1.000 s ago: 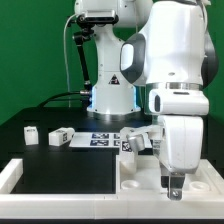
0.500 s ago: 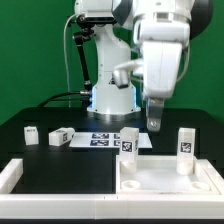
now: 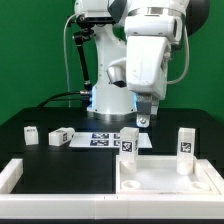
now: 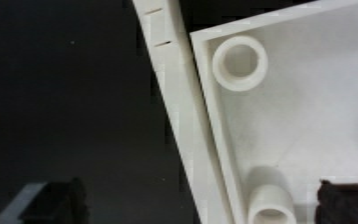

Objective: Assemble square table

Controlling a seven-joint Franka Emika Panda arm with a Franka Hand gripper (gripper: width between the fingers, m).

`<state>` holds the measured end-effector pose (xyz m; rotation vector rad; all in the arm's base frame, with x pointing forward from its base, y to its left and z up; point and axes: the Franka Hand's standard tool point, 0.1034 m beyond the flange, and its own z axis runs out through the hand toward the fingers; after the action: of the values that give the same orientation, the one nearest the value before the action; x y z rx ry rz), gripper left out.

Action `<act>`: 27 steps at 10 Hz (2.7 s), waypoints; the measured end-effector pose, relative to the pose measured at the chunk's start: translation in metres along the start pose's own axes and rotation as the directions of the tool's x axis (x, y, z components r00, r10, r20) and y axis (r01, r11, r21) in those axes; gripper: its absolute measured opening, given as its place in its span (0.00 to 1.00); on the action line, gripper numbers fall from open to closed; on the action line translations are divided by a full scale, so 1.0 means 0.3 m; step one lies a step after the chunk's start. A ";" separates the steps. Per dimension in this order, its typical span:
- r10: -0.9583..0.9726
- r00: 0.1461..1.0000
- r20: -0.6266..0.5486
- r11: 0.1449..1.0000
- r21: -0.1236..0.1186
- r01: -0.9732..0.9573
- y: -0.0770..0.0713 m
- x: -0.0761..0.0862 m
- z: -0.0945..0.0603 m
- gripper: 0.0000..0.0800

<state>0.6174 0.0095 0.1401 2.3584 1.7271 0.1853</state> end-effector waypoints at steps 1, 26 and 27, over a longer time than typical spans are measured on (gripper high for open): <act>0.052 0.999 0.010 0.999 0.017 -0.052 -0.016 -0.085 -0.059 0.81; 0.898 -0.257 0.358 -0.304 0.083 -0.949 -0.622 -0.765 0.140 0.81; 0.834 -0.205 0.513 -0.292 0.093 -0.952 -0.687 -0.768 0.144 0.81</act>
Offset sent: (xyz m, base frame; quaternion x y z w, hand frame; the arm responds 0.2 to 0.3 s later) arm -0.0574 -0.0598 0.0091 0.0205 0.0092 0.1784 0.9837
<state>0.3661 -0.1542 0.0533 3.2053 -0.9125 -0.4110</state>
